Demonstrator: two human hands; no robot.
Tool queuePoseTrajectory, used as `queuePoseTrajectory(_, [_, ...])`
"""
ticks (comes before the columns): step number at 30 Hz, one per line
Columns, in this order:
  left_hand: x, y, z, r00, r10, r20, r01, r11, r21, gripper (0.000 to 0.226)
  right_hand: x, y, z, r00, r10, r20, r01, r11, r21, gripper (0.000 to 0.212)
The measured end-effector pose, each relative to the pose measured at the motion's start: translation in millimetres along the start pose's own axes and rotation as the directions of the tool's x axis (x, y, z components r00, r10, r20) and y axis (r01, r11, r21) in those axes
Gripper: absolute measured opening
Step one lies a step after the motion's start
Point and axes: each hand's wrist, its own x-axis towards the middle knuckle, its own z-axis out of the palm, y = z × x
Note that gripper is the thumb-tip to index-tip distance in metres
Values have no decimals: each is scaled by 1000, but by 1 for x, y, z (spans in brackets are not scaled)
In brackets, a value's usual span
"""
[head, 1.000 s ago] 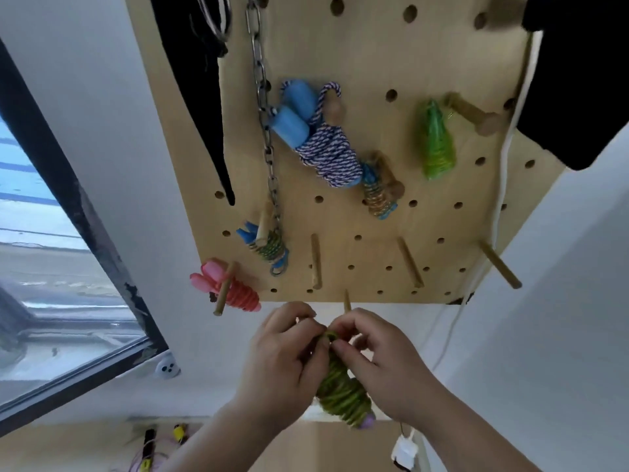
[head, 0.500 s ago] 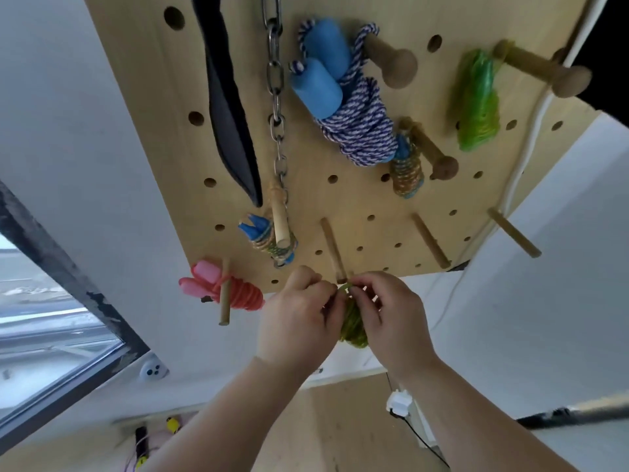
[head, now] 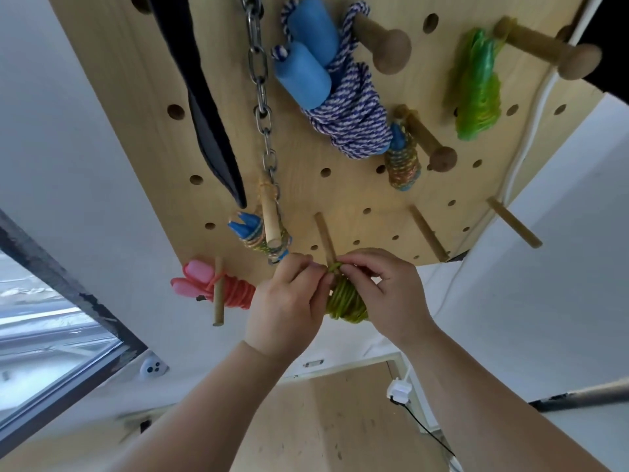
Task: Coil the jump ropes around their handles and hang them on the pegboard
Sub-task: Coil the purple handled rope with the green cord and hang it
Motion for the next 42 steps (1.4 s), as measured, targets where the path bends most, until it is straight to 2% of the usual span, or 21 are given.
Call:
queuePoseTrajectory(6, [6, -6, 0, 983, -139, 122, 154, 981, -121, 25, 14, 4, 4, 984, 160, 73, -172, 965, 198, 18])
queuePoseTrajectory(11, [10, 0, -3, 960, -213, 182, 243, 956, -164, 26, 21, 4, 2, 981, 168, 96, -184, 964, 191, 17])
queuePoseTrajectory(14, [8, 2, -2, 959, -229, 168, 253, 957, -142, 14, 23, 3, 1, 985, 149, 92, -162, 974, 156, 17])
queuePoseTrajectory(17, [11, 0, 1, 950, -279, 137, 294, 949, -109, 12, 26, 0, 4, 974, 210, 82, -221, 962, 159, 15])
queuePoseTrajectory(21, [20, -1, 4, 936, -337, 100, 345, 934, -89, 12, 28, -2, 10, 962, 272, -22, -268, 956, 122, 9])
queuePoseTrajectory(26, [16, 1, 3, 943, -321, 86, 324, 946, -28, 9, 7, -7, 11, 971, 237, -10, -233, 962, 140, 20])
queuePoseTrajectory(30, [1, 5, -5, 958, -247, 148, 227, 964, 136, 27, -14, -9, 12, 992, 121, 47, -122, 992, 19, 33])
queuePoseTrajectory(35, [-25, 14, -16, 971, -140, 192, 100, 974, 204, 45, -17, -5, 15, 969, 191, 154, -211, 969, 130, 43])
queuePoseTrajectory(39, [-22, 10, -5, 898, -196, 394, 125, 972, 199, 71, -10, 0, 15, 959, 145, 244, -176, 978, 113, 49])
queuePoseTrajectory(42, [-14, 4, 0, 867, -250, 431, 163, 960, 228, 81, 1, 6, 17, 954, 130, 270, -156, 985, 76, 58])
